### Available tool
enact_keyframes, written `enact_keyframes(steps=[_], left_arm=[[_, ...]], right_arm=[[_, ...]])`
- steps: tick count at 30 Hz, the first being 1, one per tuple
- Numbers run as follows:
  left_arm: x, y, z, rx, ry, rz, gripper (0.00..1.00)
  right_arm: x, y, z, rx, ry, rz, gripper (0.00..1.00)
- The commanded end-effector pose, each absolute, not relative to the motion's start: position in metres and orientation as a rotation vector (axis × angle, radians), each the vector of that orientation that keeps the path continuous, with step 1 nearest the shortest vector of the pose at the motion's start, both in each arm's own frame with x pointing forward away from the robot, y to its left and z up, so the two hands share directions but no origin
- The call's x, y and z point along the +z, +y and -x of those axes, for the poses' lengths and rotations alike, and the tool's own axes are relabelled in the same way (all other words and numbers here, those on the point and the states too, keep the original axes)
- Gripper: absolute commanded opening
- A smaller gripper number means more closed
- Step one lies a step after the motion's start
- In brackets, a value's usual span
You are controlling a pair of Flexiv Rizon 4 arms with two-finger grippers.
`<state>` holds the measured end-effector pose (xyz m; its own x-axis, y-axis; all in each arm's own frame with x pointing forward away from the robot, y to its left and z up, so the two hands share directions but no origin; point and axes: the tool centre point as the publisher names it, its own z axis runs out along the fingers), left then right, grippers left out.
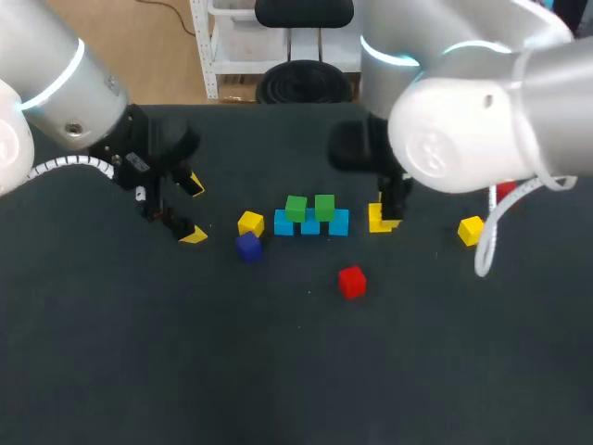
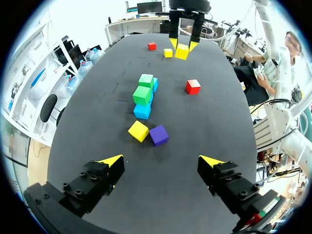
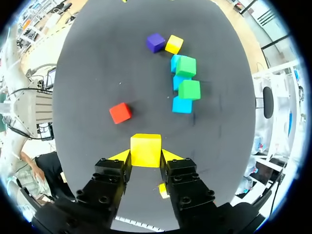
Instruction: Place the blue cubes, place green cubes on the blue cubes, place the yellow cubes on the green cubes, then place the red cubes on the yellow cubes, and place purple cube on the red cubes.
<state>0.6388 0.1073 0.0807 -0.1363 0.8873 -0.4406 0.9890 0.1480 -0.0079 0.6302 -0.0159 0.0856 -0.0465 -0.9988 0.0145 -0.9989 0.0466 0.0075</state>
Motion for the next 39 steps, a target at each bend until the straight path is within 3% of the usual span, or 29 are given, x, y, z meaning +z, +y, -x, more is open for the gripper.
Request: enact_keyframes(steps=[1, 39], left_arm=[[0.080, 0.108, -0.639, -0.429, 2.097, -1.806, 1.00], [0.080, 0.108, -0.639, -0.429, 2.097, -1.806, 1.00]], right_arm=[[0.084, -0.007, -0.645, 0.005, -2.250, -2.155, 0.00], [0.077, 0.051, -0.686, -0.048, -2.310, -2.233, 0.00]])
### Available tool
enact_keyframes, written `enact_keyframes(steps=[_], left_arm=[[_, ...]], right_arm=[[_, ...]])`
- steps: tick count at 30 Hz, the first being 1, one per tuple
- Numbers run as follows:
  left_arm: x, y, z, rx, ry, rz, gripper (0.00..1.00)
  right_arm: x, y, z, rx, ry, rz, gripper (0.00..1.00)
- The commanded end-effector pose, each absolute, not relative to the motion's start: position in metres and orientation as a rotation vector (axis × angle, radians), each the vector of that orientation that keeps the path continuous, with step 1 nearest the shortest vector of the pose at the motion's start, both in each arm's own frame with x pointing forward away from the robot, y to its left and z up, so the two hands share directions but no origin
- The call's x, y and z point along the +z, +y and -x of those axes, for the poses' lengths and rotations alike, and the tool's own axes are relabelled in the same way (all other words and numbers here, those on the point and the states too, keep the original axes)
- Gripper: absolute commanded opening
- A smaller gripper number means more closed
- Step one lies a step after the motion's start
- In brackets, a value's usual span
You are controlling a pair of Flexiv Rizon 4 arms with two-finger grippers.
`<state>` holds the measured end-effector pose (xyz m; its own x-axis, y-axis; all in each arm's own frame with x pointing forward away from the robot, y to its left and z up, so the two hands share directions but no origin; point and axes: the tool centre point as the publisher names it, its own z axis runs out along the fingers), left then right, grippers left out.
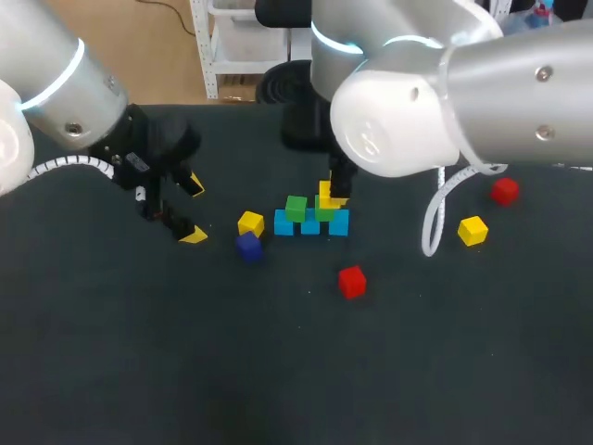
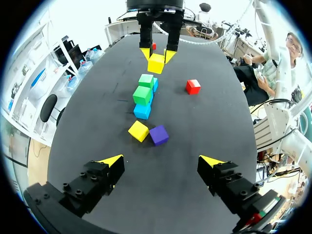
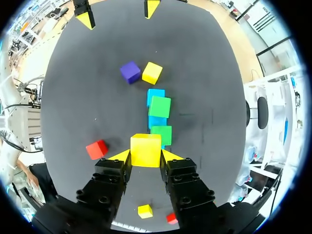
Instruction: Place the blue cubes, place green cubes on the blue cubes, place the yellow cubes on the green cubes, then place the red cubes on the yellow cubes, and place purple cube on the red cubes.
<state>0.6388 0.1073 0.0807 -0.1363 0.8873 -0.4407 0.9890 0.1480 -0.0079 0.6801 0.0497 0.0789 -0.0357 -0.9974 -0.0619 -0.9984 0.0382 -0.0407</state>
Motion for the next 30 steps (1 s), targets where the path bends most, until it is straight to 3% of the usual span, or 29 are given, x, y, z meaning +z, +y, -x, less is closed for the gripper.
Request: enact_keyframes(steps=[1, 30], left_arm=[[0.080, 0.108, -0.639, -0.429, 2.097, -1.806, 1.00], [0.080, 0.108, -0.639, -0.429, 2.097, -1.806, 1.00]], right_arm=[[0.077, 0.053, -0.686, 0.050, 2.206, 2.134, 0.00], [0.069, 0.076, -0.697, 0.065, 2.162, 2.223, 0.00]])
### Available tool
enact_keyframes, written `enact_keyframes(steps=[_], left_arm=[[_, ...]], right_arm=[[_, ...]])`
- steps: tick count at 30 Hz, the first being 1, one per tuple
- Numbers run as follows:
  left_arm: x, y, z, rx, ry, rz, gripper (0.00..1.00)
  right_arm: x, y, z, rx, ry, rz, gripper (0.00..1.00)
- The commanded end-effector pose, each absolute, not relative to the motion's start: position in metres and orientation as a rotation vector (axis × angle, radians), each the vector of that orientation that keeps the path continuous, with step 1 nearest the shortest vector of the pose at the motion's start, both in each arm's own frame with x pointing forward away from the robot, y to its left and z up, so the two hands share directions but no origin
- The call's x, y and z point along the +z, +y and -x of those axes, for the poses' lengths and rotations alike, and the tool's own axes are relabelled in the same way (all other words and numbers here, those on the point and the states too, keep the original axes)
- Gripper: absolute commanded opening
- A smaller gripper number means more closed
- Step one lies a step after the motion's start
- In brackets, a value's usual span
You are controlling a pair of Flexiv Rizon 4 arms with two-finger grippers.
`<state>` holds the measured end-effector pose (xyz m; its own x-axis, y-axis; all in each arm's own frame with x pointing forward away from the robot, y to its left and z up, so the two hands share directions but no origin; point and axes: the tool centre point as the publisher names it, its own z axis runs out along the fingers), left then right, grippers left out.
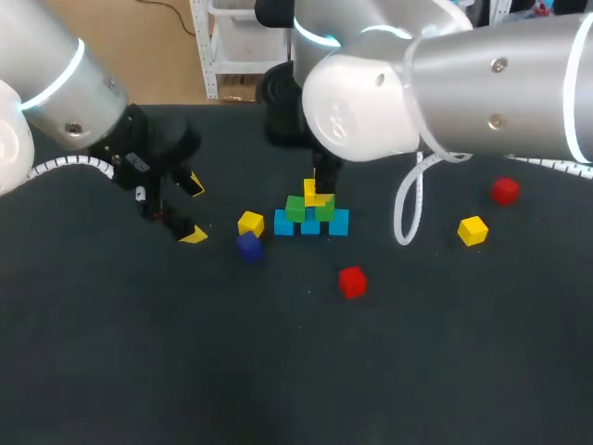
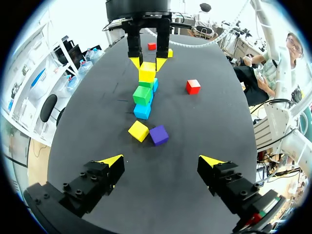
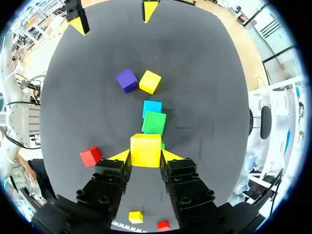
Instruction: Place the blue cubes, place green cubes on the blue cubes, place the yellow cubes on the green cubes, then place the red cubes on the yellow cubes, and place purple cube on the red cubes.
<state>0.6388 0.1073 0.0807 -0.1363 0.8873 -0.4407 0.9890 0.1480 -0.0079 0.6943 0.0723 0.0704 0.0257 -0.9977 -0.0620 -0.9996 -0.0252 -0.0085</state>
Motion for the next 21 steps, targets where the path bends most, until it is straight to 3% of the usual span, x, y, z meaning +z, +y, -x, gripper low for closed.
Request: enact_keyframes(steps=[1, 21], left_arm=[[0.0804, 0.1080, -0.6391, -0.429, 2.097, -1.806, 1.00], [0.0804, 0.1080, -0.6391, -0.429, 2.097, -1.806, 1.00]], right_arm=[[0.0687, 0.0762, -0.6972, 0.065, 2.162, 2.224, 0.00], [0.0619, 0.0763, -0.7009, 0.074, 2.183, 2.231, 0.00]])
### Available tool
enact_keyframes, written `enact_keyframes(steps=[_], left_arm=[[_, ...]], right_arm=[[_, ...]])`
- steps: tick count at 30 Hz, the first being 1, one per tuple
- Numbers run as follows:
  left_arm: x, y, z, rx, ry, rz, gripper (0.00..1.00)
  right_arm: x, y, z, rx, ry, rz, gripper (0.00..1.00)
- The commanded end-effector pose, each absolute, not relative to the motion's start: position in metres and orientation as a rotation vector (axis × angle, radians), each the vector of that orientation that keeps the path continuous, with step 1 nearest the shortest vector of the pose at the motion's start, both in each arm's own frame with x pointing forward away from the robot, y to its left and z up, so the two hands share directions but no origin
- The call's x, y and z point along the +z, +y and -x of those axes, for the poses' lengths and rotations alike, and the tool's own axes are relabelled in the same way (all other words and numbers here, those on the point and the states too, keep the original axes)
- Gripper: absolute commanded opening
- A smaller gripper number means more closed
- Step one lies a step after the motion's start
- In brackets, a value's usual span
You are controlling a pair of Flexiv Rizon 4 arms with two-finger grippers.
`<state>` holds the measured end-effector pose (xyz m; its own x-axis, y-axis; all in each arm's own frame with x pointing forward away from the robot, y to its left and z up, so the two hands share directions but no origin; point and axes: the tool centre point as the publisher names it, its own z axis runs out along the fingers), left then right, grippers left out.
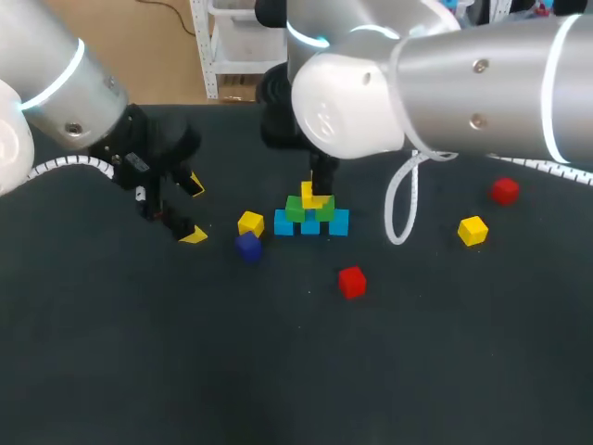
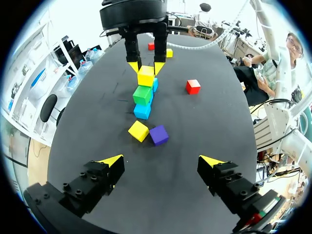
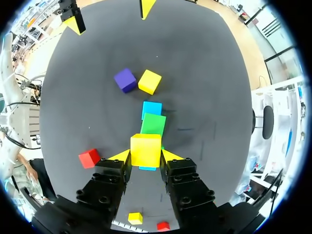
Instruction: Place the blue cubes, place green cubes on the blue cubes, place the yellow cubes on the green cubes, then place the red cubes on the yellow cubes, and place purple cube on the red cubes.
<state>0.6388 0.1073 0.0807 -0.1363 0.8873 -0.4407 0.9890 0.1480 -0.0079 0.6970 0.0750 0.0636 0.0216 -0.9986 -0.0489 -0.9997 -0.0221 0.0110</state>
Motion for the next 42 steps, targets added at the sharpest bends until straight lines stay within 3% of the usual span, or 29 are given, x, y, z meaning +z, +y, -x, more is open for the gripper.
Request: enact_keyframes(steps=[1, 42], left_arm=[[0.0804, 0.1080, -0.6391, -0.429, 2.097, -1.806, 1.00], [0.0804, 0.1080, -0.6391, -0.429, 2.097, -1.806, 1.00]], right_arm=[[0.0613, 0.0763, -0.7013, 0.074, 2.185, 2.231, 0.00], [0.0599, 0.0790, -0.7029, 0.092, 2.191, 2.230, 0.00]])
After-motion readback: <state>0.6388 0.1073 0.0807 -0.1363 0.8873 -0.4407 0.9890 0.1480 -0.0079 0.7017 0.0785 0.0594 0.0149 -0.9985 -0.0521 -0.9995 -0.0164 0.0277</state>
